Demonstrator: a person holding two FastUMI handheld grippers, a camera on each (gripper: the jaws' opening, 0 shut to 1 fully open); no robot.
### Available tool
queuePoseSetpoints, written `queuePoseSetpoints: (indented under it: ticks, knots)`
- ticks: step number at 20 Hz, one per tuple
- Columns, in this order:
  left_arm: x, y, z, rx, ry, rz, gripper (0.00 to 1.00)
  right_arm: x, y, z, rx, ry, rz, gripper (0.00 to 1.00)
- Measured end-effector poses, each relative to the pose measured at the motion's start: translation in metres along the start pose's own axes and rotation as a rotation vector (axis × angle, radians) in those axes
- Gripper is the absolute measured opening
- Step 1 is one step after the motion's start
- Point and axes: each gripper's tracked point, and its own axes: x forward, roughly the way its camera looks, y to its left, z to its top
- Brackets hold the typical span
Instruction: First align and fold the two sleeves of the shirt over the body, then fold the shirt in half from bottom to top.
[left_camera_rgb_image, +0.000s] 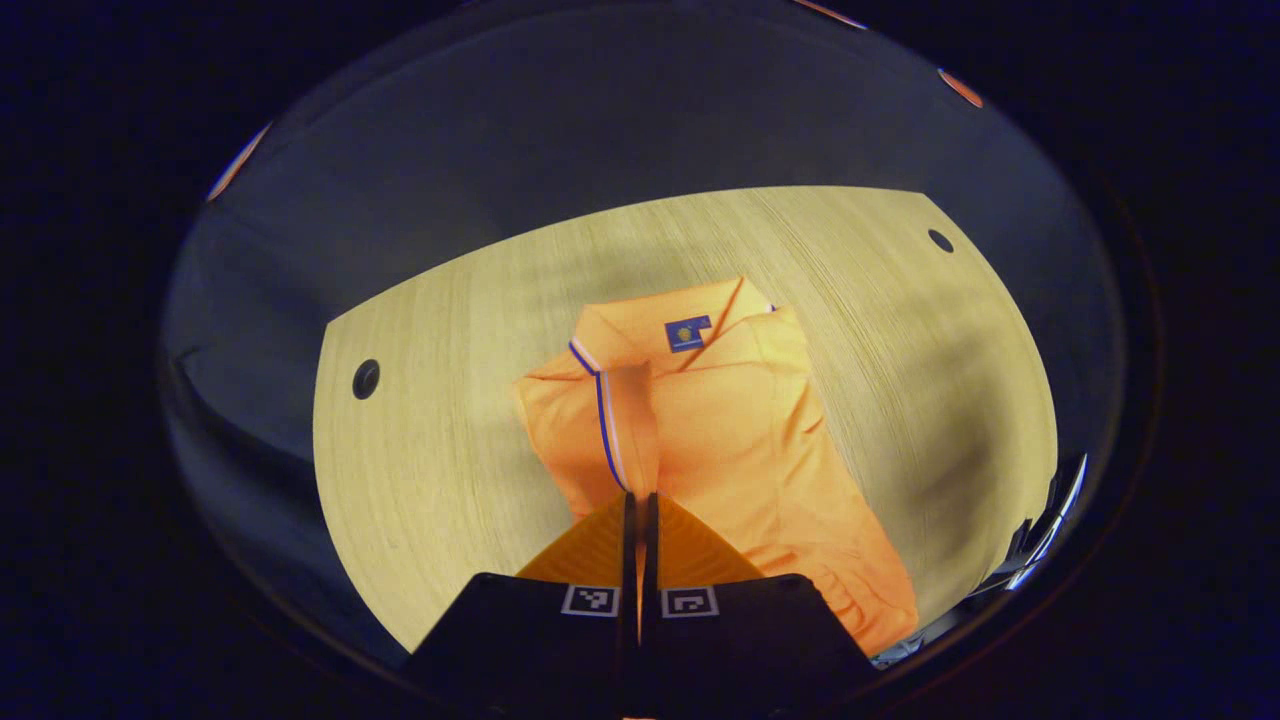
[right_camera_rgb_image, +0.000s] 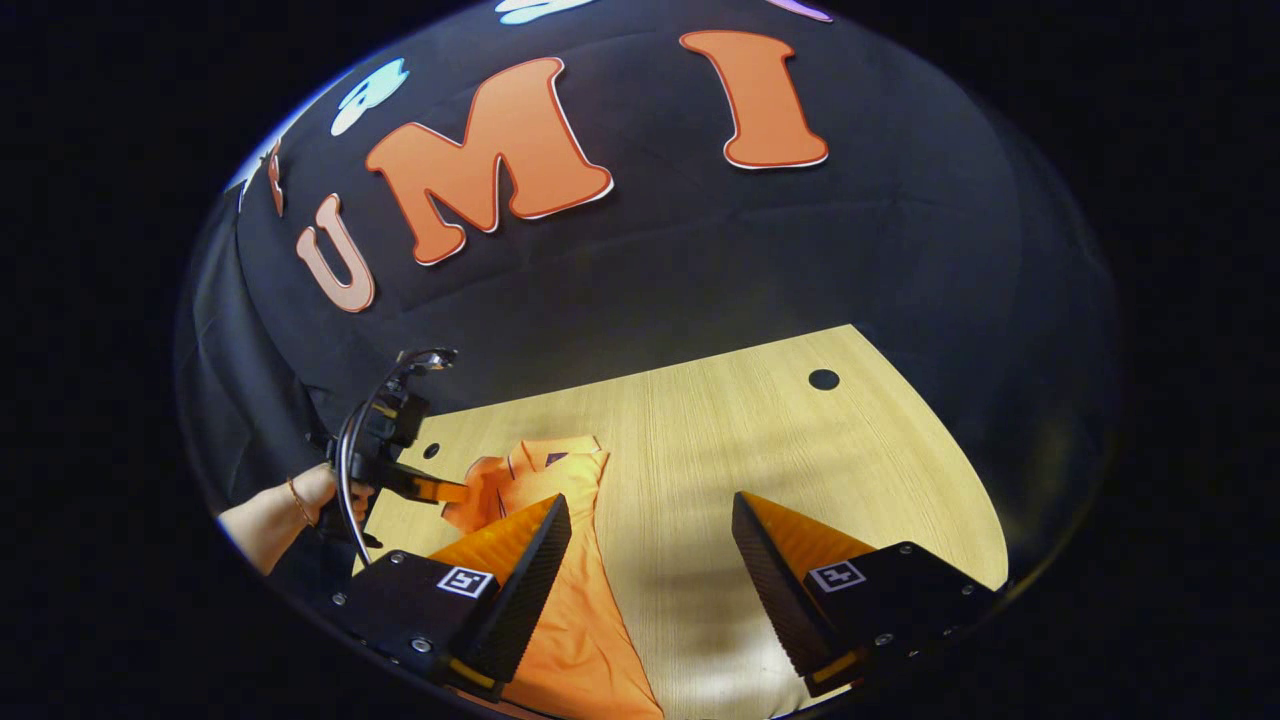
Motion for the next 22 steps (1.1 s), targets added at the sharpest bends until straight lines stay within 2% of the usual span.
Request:
queuePoseSetpoints:
  ticks: [4,7,9,12,16,22]
  knots:
    - [0.013,-0.045,-0.001,0.022,0.009,-0.033,0.02,-0.001,-0.011,-0.008,0.016,0.020,-0.012,0.99]
    - [0.017,-0.086,0.002,0.016,0.004,-0.135,0.08,0.000,-0.016,-0.015,0.029,0.041,-0.019,0.99]
    - [0.009,-0.101,0.001,0.000,-0.008,-0.185,0.28,0.001,-0.018,-0.018,0.029,0.052,-0.024,0.99]
    - [0.005,-0.103,0.001,-0.015,-0.029,-0.198,1.00,0.002,-0.016,-0.021,0.022,0.063,-0.026,0.99]
    - [-0.016,-0.085,-0.004,-0.046,-0.066,-0.199,1.00,0.008,0.001,-0.028,0.011,0.088,-0.004,0.99]
    - [-0.052,-0.027,-0.025,-0.146,-0.144,-0.167,1.00,0.024,0.045,-0.037,-0.048,0.118,0.029,0.99]
